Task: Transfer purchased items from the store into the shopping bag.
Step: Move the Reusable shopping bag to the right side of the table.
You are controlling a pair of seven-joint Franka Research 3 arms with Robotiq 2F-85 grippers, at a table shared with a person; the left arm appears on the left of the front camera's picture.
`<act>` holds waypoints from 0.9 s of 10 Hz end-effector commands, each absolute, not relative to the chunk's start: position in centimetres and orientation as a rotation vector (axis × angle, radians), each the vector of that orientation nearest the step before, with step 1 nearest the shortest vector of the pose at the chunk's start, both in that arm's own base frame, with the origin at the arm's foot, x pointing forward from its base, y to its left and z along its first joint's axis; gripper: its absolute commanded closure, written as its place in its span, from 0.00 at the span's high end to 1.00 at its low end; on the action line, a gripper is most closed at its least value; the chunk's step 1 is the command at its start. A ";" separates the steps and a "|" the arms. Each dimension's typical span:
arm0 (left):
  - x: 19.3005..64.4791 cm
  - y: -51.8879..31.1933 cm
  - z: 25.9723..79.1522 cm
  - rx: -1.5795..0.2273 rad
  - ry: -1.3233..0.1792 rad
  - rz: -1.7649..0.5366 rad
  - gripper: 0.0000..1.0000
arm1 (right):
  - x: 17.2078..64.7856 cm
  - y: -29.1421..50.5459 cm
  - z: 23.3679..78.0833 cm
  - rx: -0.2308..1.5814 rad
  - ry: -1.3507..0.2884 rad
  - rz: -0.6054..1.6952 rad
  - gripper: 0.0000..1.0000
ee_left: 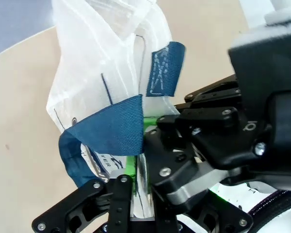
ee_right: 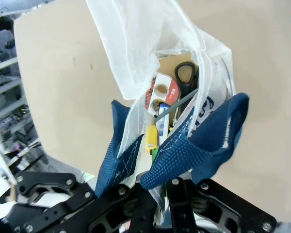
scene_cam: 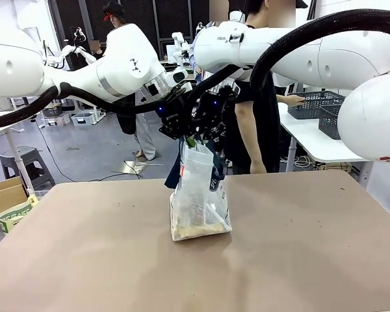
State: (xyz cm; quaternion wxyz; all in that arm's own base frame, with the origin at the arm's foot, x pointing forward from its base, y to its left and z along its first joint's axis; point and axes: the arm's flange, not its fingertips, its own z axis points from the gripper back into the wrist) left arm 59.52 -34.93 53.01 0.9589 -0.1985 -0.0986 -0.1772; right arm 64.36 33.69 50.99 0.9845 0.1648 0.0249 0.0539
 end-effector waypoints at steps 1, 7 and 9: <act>58.7 -34.6 53.9 -0.459 -0.225 -0.397 0.59 | 65.3 34.3 51.5 0.351 0.055 0.113 0.00; 57.1 -35.5 56.5 -0.532 -0.220 -0.456 1.00 | 65.4 34.5 51.3 0.353 0.062 0.114 0.00; 57.4 -36.2 55.8 -0.519 -0.145 -0.483 1.00 | 65.4 34.4 51.2 0.352 0.061 0.117 0.00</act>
